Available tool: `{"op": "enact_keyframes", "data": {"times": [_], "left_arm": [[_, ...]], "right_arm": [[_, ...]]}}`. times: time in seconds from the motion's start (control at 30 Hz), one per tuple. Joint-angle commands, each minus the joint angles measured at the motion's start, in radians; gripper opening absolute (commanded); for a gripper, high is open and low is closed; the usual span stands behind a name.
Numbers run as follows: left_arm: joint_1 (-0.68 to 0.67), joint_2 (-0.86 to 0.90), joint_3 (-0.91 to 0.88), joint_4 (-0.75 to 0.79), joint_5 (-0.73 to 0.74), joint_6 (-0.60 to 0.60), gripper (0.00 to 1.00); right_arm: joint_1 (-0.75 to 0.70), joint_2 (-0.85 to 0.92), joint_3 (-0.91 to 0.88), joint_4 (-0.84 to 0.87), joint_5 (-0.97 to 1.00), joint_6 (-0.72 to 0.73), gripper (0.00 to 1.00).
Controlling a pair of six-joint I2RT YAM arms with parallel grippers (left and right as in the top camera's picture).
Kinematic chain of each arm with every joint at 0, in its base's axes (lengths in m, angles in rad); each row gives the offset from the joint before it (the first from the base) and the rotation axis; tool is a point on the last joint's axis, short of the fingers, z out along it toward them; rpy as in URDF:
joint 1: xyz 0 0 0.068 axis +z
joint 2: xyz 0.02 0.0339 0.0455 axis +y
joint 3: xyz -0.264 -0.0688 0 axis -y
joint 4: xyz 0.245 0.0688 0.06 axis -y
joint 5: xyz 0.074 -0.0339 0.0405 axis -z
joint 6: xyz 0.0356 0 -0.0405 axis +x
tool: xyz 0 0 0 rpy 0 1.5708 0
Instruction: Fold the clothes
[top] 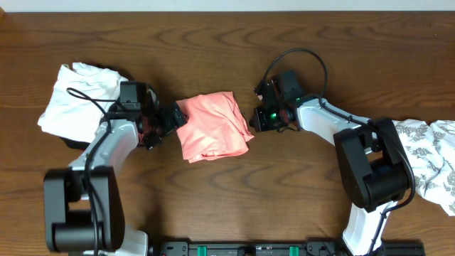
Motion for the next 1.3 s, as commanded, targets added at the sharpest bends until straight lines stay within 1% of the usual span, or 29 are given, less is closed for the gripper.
{"op": "enact_keyframes", "data": {"times": [0.0, 0.13, 0.27, 0.43, 0.57, 0.67, 0.8, 1.0, 1.27], "left_arm": [[0.003, 0.059, 0.000, 0.025, 0.072, 0.022, 0.98], [0.002, 0.107, 0.000, 0.046, 0.105, 0.025, 0.98], [0.002, 0.127, 0.000, 0.044, 0.173, 0.052, 0.98], [-0.008, 0.127, 0.000, 0.012, 0.172, 0.052, 0.98], [-0.008, 0.127, 0.000, -0.013, 0.171, 0.052, 0.98], [-0.011, 0.127, 0.000, -0.023, 0.171, 0.071, 0.98], [-0.016, 0.128, 0.000, -0.017, 0.168, 0.101, 0.98], [-0.017, 0.128, 0.000, -0.011, 0.168, 0.101, 0.98], [-0.017, 0.128, 0.000, -0.003, 0.168, 0.104, 0.98]], "right_arm": [[0.000, 0.024, -0.018, -0.005, 0.014, 0.012, 0.01], [0.000, 0.024, -0.018, -0.006, 0.014, 0.013, 0.01], [0.000, 0.024, -0.018, -0.005, 0.014, 0.013, 0.01], [0.000, 0.024, -0.018, 0.033, -0.061, 0.011, 0.01], [-0.006, 0.013, -0.010, 0.104, -0.071, 0.012, 0.01], [-0.022, -0.016, 0.026, 0.138, -0.068, 0.012, 0.01], [-0.022, -0.032, 0.088, 0.136, -0.074, 0.012, 0.01], [0.029, -0.032, 0.109, 0.129, -0.120, 0.010, 0.01], [0.100, -0.032, 0.109, 0.124, -0.177, -0.037, 0.01]]}}
